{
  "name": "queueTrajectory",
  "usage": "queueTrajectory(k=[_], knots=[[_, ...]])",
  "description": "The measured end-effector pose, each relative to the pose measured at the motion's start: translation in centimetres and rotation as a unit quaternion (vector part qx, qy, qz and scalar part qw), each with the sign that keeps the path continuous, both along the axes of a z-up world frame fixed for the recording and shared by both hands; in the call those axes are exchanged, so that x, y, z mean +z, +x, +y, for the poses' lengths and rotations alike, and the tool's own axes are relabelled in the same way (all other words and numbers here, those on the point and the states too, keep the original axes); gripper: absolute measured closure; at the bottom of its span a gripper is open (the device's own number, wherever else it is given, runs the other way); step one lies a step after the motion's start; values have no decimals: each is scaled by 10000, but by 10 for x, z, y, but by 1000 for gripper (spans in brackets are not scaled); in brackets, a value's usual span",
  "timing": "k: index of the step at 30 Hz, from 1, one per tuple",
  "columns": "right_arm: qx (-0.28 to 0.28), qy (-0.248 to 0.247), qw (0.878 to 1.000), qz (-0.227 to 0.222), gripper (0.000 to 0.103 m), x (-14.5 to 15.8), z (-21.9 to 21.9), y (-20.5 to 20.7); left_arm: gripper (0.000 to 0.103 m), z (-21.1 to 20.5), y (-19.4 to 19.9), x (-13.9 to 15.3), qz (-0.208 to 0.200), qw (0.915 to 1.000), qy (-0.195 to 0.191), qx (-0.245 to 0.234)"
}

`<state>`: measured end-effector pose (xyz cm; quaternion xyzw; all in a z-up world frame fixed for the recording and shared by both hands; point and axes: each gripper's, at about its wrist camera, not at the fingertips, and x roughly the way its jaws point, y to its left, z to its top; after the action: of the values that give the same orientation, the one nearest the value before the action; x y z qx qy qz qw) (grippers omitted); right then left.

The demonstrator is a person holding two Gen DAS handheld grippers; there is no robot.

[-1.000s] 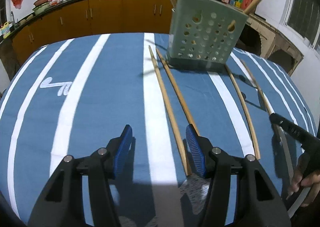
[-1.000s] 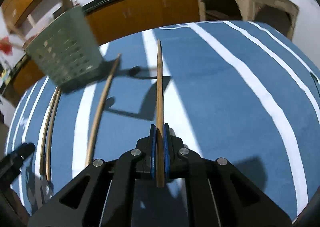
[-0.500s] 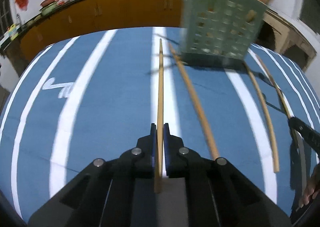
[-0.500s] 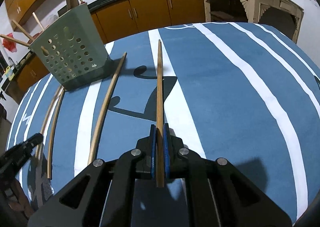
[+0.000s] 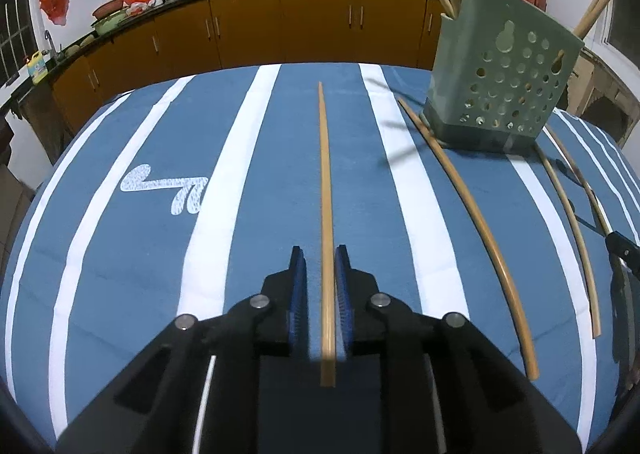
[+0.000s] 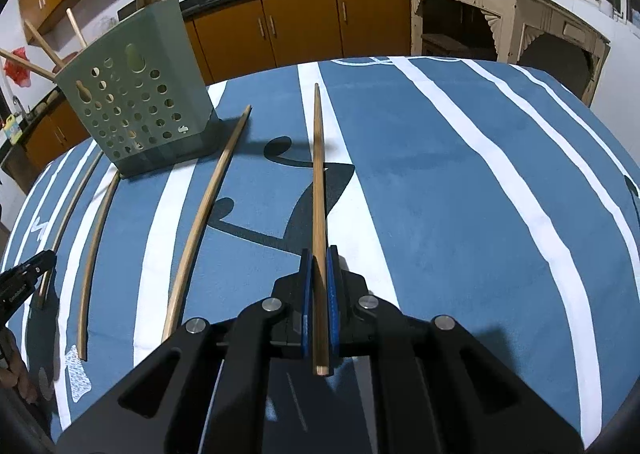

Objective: Organize utensils
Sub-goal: 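Lift the held chopsticks off the cloth with both tools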

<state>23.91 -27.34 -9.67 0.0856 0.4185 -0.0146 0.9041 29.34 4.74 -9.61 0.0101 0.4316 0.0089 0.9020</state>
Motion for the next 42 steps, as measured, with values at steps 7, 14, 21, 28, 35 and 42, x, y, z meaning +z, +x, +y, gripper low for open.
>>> queueTrajectory(k=[7, 14, 21, 28, 35, 42], knots=[[2, -26, 10000, 2, 94, 0, 1, 0, 84, 1, 0, -1, 1, 10000, -17, 12], [0, -20, 10000, 3, 94, -1, 2, 0, 83, 3, -1, -2, -4, 10000, -27, 14], [11, -28, 10000, 3, 94, -1, 2, -2, 83, 3, -1, -2, -4, 10000, -51, 17], [9, 1, 10000, 1, 94, -2, 3, -4, 82, 4, -1, -2, -1, 10000, -70, 27], [9, 95, 10000, -9, 94, -2, 0, -5, 80, 3, -6, -2, 0, 9999, -98, 60], [20, 215, 9998, -14, 95, 0, -3, -8, 95, 2, -11, 0, 41, 10000, -66, 31]])
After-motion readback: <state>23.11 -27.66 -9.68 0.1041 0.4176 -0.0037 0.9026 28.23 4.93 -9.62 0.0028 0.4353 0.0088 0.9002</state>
